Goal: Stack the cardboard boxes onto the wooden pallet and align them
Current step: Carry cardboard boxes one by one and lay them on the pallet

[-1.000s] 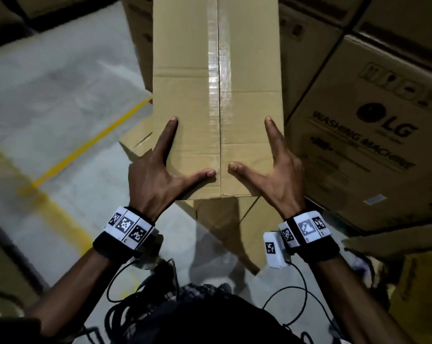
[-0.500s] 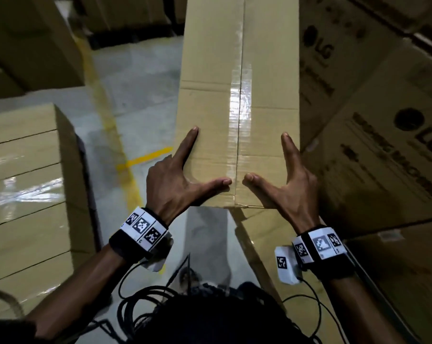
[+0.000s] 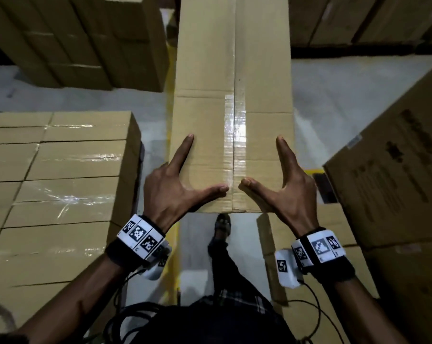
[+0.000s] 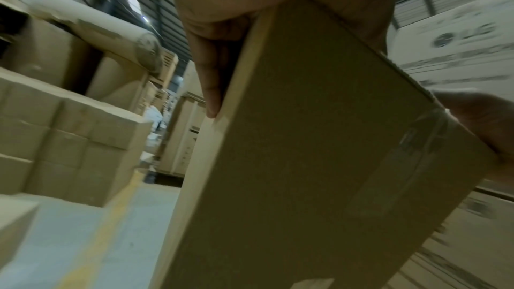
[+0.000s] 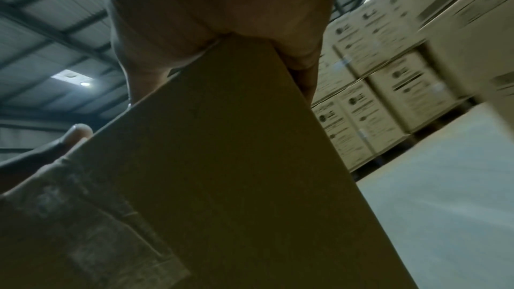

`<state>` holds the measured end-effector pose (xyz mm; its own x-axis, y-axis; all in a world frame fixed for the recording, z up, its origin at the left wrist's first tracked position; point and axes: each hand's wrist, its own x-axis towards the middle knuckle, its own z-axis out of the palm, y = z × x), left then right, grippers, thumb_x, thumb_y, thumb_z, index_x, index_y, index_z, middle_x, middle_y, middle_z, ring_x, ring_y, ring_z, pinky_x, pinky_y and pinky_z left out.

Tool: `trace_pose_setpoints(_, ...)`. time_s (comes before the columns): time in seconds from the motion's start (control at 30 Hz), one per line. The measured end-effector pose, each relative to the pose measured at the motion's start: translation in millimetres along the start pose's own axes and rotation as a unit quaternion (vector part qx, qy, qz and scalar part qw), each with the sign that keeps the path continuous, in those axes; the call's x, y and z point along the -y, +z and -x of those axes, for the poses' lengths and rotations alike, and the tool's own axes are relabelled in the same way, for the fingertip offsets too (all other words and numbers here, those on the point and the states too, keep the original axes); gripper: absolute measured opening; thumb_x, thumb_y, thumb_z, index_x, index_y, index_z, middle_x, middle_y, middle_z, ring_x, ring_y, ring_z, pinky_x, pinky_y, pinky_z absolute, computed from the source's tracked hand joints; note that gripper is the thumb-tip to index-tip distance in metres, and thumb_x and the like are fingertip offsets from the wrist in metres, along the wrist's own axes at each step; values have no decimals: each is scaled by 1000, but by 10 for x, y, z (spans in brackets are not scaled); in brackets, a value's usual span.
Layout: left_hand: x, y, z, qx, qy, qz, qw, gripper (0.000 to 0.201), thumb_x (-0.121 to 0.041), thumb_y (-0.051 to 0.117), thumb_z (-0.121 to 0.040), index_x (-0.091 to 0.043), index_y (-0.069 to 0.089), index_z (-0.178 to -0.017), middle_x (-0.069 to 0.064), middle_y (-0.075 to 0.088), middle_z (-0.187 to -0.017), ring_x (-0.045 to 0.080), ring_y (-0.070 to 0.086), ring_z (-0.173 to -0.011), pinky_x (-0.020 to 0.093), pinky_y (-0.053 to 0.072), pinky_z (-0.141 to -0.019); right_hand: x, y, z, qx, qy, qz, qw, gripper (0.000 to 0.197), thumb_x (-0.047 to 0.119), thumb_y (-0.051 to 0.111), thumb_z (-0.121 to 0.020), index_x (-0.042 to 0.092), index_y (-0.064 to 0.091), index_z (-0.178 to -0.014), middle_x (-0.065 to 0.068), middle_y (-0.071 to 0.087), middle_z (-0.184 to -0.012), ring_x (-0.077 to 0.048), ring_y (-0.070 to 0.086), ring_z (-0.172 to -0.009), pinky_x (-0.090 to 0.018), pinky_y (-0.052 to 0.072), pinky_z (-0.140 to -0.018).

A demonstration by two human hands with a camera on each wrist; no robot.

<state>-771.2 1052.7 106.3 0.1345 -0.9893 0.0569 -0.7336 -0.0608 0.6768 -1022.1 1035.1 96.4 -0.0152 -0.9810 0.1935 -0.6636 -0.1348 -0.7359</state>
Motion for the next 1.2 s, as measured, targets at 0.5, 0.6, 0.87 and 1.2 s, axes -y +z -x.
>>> trace_pose_setpoints(0.5,432,-419,-3714,-141,-142,-56,978,125,-99,64,-49,-58,15,-157,10,76,-108,32,72,-97,40,58,-89,514,1411,-4440,127,-120,-26,984,110,83,72,-66,41,31,-159,11,54,-152,-11,54,-135,-36,48,-109)
trace_pose_setpoints(0.6,681,-469,-4394,-158,-163,-53,972,125,-99,64,-50,-56,17,-159,10,76,-102,30,72,-94,37,57,-90,609,1836,-5195,155,-135,-22,978,109,80,75,-67,42,30,-159,10,54,-152,-12,53,-136,-37,47,-111)
trace_pose_setpoints(0.87,1642,-898,-6546,-186,-192,-39,963,124,-101,60,-53,-55,15,-159,9,74,-110,29,69,-100,39,55,-92,1176,3220,-7267,192,-153,-20,969,111,80,77,-65,45,28,-158,8,57,-150,-13,55,-135,-35,47,-110)
trace_pose_setpoints(1.2,2470,-1726,-8676,-208,-227,-15,951,113,-101,54,-60,-60,12,-156,2,73,-121,26,67,-109,38,51,-98,2064,4569,-9413,238,-180,-34,954,110,78,78,-65,48,28,-158,14,50,-155,-9,51,-139,-37,47,-113)
